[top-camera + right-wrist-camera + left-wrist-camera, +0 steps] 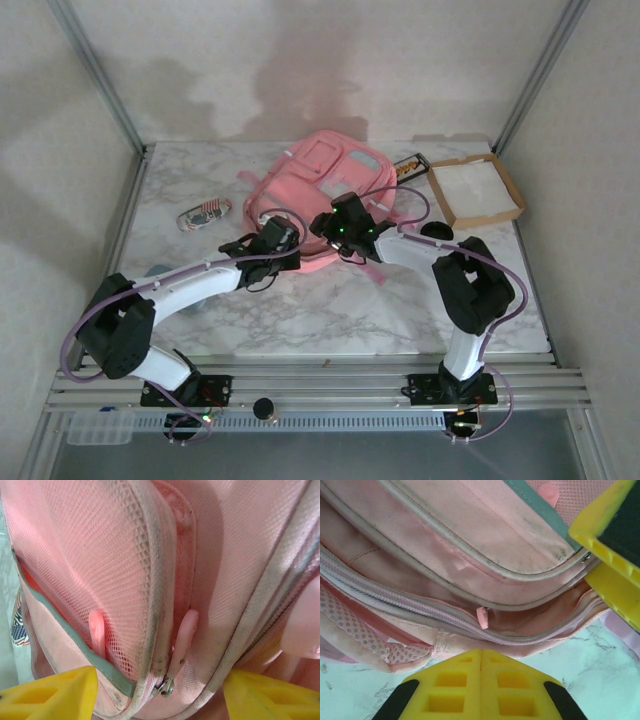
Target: Pack books, pencil case, and school supplies into a backpack
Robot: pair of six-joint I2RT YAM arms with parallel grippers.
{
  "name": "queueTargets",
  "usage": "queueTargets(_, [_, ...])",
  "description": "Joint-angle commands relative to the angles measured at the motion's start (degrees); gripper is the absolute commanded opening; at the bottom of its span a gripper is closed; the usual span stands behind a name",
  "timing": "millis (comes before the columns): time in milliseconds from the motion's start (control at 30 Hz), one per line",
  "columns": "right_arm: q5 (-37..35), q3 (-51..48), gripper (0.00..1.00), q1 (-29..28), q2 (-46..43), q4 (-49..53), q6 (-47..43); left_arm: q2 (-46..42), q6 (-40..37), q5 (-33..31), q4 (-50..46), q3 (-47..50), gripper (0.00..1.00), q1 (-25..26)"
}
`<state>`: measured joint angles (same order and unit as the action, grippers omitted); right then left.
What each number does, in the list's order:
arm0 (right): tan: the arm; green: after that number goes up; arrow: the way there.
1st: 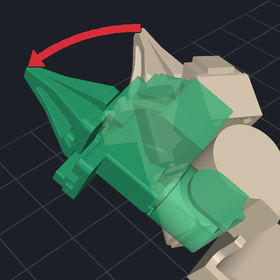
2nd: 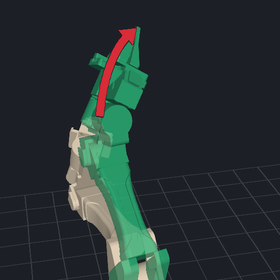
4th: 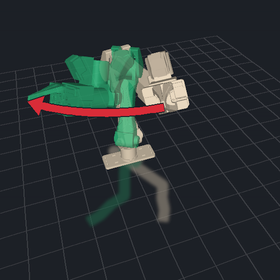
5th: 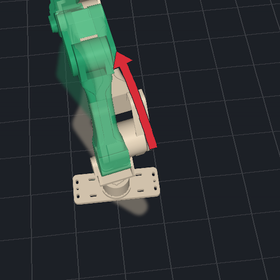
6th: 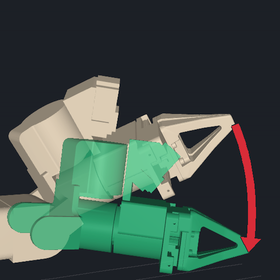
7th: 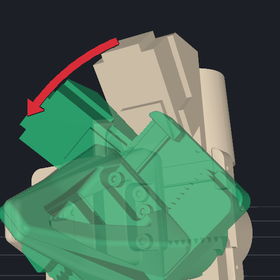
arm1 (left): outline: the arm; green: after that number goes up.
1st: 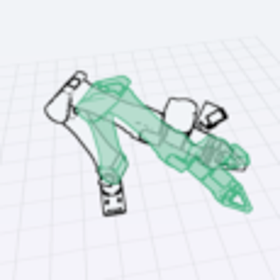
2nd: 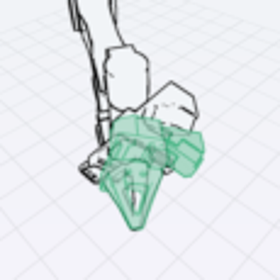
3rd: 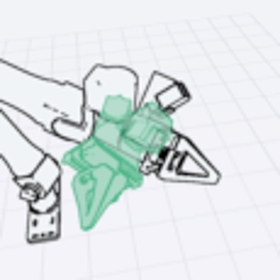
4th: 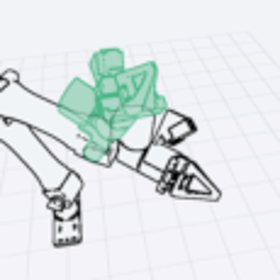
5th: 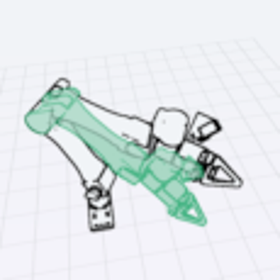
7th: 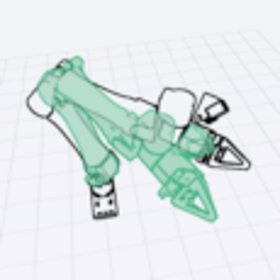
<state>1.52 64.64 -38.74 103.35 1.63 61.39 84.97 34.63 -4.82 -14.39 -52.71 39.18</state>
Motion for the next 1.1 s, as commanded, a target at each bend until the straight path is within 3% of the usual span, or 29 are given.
queueTargets(0, [-3.8,1.6,0.67,-0.5,1.9,-1.8,0.0,-2.1,-0.4,-1.7,-0.2,0.7,0.00,0.0])
queueTargets(267, [-2.8,6.1,0.42,0.6,-1.1,-5.7,-2.0,-3.8,-0.1,-2.1,-0.6,1.0,0.00,-0.3])
queueTargets(400, [-2.9,8.1,0.39,1.4,1.4,-4.0,-2.8,-4.7,-0.2,-2.0,-0.7,1.3,0.00,-0.6])
queueTargets(467, [-3.4,6.4,0.32,1.2,1.9,-6.1,-2.9,-5.0,0.0,-2.2,-0.9,1.3,0.00,-0.7])
queueTargets(600, [-4.6,4.4,0.28,1.0,2.1,-9.3,-3.9,-5.4,0.3,-1.9,-0.4,1.6,0.00,-0.8])
queueTargets(900, [-4.6,4.8,0.00,1.6,1.3,-11.0,-6.3,-6.3,-0.7,-3.4,-1.7,-0.5,0.00,-2.2])
queueTargets(1067, [-1.1,3.2,0.00,3.4,-0.9,-13.0,-5.0,-6.3,-1.8,-3.7,-2.5,-2.0,0.00,-3.4])
